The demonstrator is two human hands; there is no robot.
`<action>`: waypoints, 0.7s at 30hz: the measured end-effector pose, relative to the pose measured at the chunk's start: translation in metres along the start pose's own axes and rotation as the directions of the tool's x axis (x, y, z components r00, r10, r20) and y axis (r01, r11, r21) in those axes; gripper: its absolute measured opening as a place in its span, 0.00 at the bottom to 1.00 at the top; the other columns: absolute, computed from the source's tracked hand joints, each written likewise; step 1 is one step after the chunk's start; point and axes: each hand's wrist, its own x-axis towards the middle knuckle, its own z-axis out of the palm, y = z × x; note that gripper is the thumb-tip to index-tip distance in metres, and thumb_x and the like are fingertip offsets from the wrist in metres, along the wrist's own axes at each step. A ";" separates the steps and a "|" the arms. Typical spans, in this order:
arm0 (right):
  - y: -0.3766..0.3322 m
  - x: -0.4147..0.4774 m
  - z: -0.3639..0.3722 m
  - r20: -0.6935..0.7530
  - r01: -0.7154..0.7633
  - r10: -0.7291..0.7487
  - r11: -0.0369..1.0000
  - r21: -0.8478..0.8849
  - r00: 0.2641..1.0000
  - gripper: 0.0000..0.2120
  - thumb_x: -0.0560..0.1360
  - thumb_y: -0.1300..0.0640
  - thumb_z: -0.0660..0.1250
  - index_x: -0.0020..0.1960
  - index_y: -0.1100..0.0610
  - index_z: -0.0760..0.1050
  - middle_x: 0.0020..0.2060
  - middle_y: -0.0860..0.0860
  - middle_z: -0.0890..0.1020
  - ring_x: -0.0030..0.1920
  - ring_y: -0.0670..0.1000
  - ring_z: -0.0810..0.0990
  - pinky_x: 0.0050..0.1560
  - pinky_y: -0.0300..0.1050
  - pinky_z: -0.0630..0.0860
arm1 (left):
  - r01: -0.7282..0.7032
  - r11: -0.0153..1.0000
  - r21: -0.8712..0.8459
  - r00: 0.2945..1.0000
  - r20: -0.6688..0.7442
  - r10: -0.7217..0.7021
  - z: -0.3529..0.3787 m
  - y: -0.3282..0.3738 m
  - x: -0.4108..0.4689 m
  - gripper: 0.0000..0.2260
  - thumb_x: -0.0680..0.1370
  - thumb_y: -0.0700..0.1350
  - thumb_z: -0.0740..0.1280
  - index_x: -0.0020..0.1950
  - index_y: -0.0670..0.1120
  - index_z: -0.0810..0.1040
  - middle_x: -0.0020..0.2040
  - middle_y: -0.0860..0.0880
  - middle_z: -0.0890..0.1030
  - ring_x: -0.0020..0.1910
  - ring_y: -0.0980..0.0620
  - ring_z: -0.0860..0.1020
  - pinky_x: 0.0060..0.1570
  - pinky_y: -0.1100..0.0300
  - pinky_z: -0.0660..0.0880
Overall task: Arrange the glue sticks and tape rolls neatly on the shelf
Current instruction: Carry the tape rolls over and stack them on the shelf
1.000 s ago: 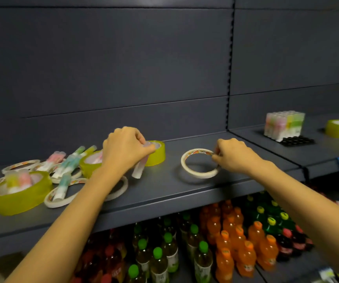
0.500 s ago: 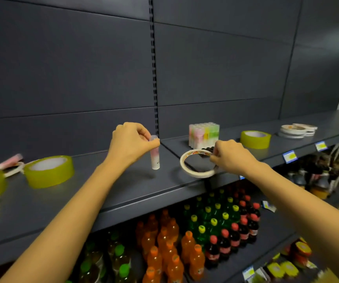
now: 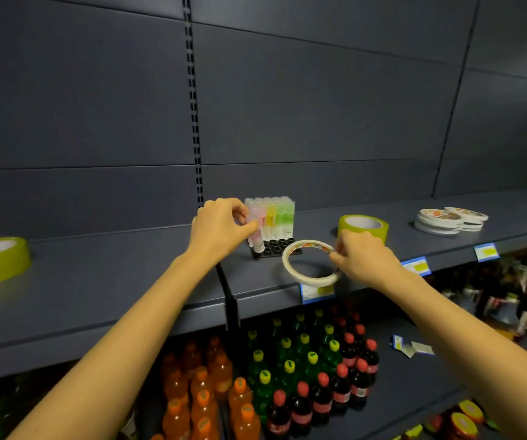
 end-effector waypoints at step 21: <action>0.076 0.113 0.010 -0.014 0.175 -0.174 0.983 0.063 0.985 0.08 0.76 0.50 0.61 0.48 0.54 0.72 0.48 0.55 0.79 0.45 0.56 0.73 0.40 0.46 0.68 | -0.287 0.544 0.788 0.958 0.243 0.153 0.081 0.012 0.065 0.11 0.80 0.47 0.56 0.43 0.44 0.73 0.45 0.47 0.77 0.42 0.45 0.77 0.34 0.58 0.60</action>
